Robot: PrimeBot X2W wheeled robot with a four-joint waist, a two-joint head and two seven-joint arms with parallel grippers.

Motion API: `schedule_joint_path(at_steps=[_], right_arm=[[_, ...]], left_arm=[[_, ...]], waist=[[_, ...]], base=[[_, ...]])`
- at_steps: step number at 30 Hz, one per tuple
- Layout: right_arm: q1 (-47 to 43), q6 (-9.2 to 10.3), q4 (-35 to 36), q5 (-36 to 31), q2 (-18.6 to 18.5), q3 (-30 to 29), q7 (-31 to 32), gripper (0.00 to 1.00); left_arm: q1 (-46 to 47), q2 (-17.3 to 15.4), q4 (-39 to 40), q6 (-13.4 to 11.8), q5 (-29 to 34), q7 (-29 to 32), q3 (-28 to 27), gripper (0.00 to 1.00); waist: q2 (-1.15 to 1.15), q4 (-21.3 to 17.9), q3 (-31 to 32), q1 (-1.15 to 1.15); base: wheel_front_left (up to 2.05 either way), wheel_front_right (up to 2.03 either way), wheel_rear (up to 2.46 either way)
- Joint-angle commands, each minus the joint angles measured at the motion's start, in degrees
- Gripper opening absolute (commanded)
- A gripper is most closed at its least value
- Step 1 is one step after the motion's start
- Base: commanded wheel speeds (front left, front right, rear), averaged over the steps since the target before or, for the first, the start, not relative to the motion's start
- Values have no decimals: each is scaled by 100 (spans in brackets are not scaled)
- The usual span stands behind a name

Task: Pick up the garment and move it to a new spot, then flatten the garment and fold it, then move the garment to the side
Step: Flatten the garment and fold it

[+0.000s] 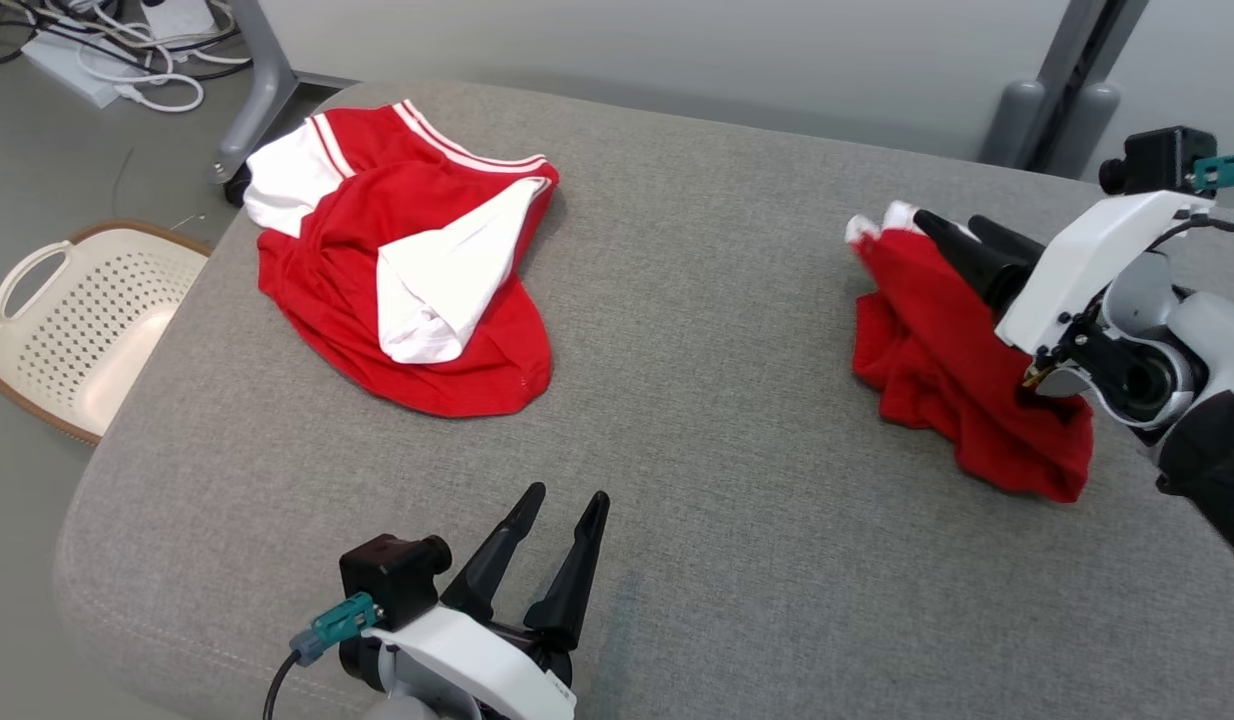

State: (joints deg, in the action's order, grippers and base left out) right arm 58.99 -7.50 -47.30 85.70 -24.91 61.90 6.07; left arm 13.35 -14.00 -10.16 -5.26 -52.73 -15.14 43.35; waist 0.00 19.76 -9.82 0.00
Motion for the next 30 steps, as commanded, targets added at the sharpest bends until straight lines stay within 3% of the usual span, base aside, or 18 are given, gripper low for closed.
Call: schedule_joint_path(at_steps=[1, 5, 10, 14, 21, 22, 23, 24, 30], right_arm=[[-72, 1, 202, 65, -173, -79, -141, 100], [-180, 0, 712, 21, -633, -257, -600, 100], [-556, 1, 673, -105, -1111, -333, -1115, 100], [-800, 1, 396, -177, -1136, -227, -1107, 100], [-952, 1, -223, -198, -733, -32, -877, 100], [-969, 1, -306, -210, -679, 8, -820, 47], [-998, 1, -387, -190, -635, 39, -733, 29], [-1063, 1, -658, -169, -560, 118, -479, 0], [-1063, 0, -1308, -75, -303, 157, -31, 0]], left_arm=[[-19, -41, -4, 19, 48, -8, -49, 100], [-50, -62, -1, 5, 92, -8, -84, 100], [-77, -44, -13, -11, 116, -8, -86, 100], [-86, -33, -30, 14, 127, -8, -79, 100], [25, -16, -80, 45, 146, 9, -45, 100], [26, -10, -89, 45, 144, 13, -44, 100], [20, -3, -93, 46, 141, 13, -43, 100], [6, 7, -117, 54, 137, 15, -38, 100], [-104, 20, -129, 40, 111, 12, -65, 100]], waist=[[0, -123, 30, 0], [0, -308, 94, 0], [0, -427, 170, 0], [0, -448, 176, 0], [0, -282, 133, 0], [0, -244, 132, 0], [0, -206, 131, 0], [0, -120, 142, 0], [0, 108, 184, 0]], base=[[0, 0, 0], [0, 0, 0], [0, 0, 0], [0, 0, 0], [0, 0, 0], [0, 0, 0], [0, 0, 0], [0, 0, 0], [0, 0, 0]])
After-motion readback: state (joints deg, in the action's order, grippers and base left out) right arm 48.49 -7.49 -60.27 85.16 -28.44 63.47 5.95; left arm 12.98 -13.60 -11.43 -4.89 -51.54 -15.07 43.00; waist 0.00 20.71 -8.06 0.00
